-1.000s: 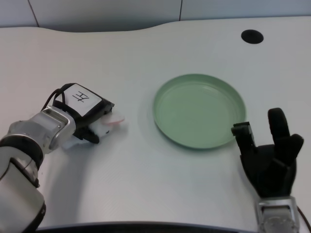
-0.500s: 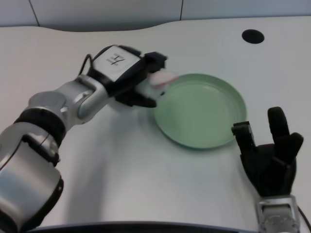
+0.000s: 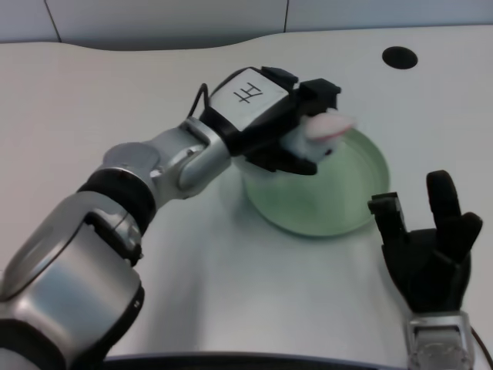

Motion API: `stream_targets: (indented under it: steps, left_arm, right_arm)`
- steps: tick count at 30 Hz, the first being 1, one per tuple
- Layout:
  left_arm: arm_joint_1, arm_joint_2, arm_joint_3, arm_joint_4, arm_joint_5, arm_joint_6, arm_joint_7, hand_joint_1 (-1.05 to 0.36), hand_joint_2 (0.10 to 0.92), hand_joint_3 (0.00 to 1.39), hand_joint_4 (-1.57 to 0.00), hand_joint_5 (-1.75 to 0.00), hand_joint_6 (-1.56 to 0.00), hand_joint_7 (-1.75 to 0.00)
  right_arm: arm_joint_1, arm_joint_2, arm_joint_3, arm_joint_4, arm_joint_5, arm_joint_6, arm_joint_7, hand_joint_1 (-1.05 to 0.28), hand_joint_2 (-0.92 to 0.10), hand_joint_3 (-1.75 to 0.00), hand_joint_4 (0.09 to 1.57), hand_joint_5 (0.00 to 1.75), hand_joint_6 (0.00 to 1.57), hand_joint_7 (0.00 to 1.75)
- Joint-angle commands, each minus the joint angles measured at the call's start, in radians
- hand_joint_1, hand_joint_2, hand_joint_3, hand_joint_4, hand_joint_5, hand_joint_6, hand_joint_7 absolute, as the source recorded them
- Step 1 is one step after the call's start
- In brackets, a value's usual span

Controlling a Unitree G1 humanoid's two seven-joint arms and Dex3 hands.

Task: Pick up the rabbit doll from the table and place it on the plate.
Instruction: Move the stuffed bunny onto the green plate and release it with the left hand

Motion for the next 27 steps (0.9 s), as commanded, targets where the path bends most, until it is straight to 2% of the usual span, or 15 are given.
stream_targets:
  steps: [1, 2, 5, 8, 13, 15, 17, 18, 19, 20, 21, 23, 27]
  left_arm:
    - [0.011, -0.027, -0.018, 0.012, 0.014, -0.019, 0.048, -0.52, 0.921, 0.42, -0.81, -1.75, -0.53, -1.75]
    - [0.017, -0.035, -0.020, 0.016, 0.013, -0.027, 0.053, -0.52, 0.921, 0.43, -0.81, -1.75, -0.53, -1.75]
    - [0.026, -0.048, -0.033, 0.022, 0.023, -0.030, 0.072, -0.55, 0.921, 0.47, -0.81, -1.75, -0.53, -1.75]
    - [0.038, -0.057, -0.048, 0.026, 0.032, -0.026, 0.087, -0.56, 0.921, 0.46, -0.79, -1.75, -0.50, -1.75]
    - [0.045, -0.062, -0.065, 0.031, 0.044, 0.001, 0.096, -0.58, 0.921, 0.46, -0.75, -1.75, -0.47, -1.75]
    - [0.042, -0.062, -0.081, 0.033, 0.063, 0.036, 0.107, -0.59, 0.921, 0.47, -0.74, -1.75, -0.47, -1.75]
    - [0.037, -0.061, -0.102, 0.036, 0.085, 0.077, 0.116, -0.63, 0.921, 0.59, -0.54, -1.47, -0.46, -1.26]
    - [0.035, -0.059, -0.113, 0.038, 0.095, 0.090, 0.119, -0.64, 0.921, 0.61, -0.51, -1.42, -0.46, -1.17]
    - [0.034, -0.058, -0.115, 0.040, 0.096, 0.103, 0.107, -0.66, 0.921, 0.64, -0.43, -1.11, -0.44, -0.86]
    - [0.033, -0.057, -0.117, 0.042, 0.097, 0.112, 0.097, -0.74, 0.921, 0.70, -0.30, -0.72, -0.38, -0.45]
    - [0.035, -0.058, -0.113, 0.043, 0.091, 0.120, 0.084, -0.77, 0.921, 0.72, -0.26, -0.59, -0.36, -0.30]
    - [0.040, -0.060, -0.097, 0.043, 0.070, 0.126, 0.049, -0.88, 0.921, 0.77, -0.07, -0.38, -0.18, -0.08]
    - [0.051, -0.059, -0.062, 0.039, 0.028, 0.108, 0.000, -0.97, 0.921, 0.80, 0.00, -0.14, -0.03, -0.01]
  right_arm:
    - [0.080, 0.036, -0.016, 0.038, 0.016, 0.002, 0.021, -0.65, -0.92, -0.34, 0.72, 0.98, 1.02, 0.00]
    - [0.082, 0.038, -0.016, 0.038, 0.015, -0.004, 0.025, -0.65, -0.92, -0.34, 0.72, 0.98, 1.02, 0.00]
    - [0.092, 0.048, -0.014, 0.027, 0.009, -0.023, 0.015, -0.67, -0.92, -0.35, 0.72, 1.01, 1.02, 0.01]
    - [0.100, 0.053, -0.015, 0.023, 0.016, -0.013, 0.025, -0.66, -0.92, -0.34, 0.71, 1.01, 1.02, 0.00]
    - [0.120, 0.064, -0.015, 0.004, 0.015, -0.019, 0.010, -0.67, -0.92, -0.33, 0.72, 1.02, 1.03, 0.01]
    - [0.123, 0.066, -0.015, -0.002, 0.015, -0.015, 0.007, -0.67, -0.92, -0.33, 0.72, 1.02, 1.03, 0.01]
    - [0.125, 0.066, -0.015, -0.005, 0.017, -0.009, 0.005, -0.67, -0.92, -0.31, 0.71, 1.02, 1.03, 0.01]
    - [0.124, 0.066, -0.015, -0.006, 0.017, -0.008, 0.004, -0.67, -0.92, -0.31, 0.71, 1.02, 1.03, 0.01]
    - [0.122, 0.065, -0.015, -0.005, 0.018, -0.006, 0.006, -0.67, -0.92, -0.31, 0.71, 1.02, 1.03, 0.01]
    - [0.121, 0.064, -0.015, -0.003, 0.018, -0.005, 0.008, -0.67, -0.92, -0.31, 0.71, 1.02, 1.03, 0.01]
    - [0.118, 0.062, -0.015, -0.001, 0.017, -0.005, 0.009, -0.67, -0.92, -0.31, 0.71, 1.03, 1.02, 0.00]
    - [0.113, 0.061, -0.014, 0.003, 0.013, -0.017, 0.008, -0.66, -0.92, -0.32, 0.70, 1.03, 1.02, 0.00]
    - [0.103, 0.059, -0.014, 0.012, 0.012, -0.022, 0.007, -0.66, -0.92, -0.33, 0.71, 1.04, 1.02, 0.00]
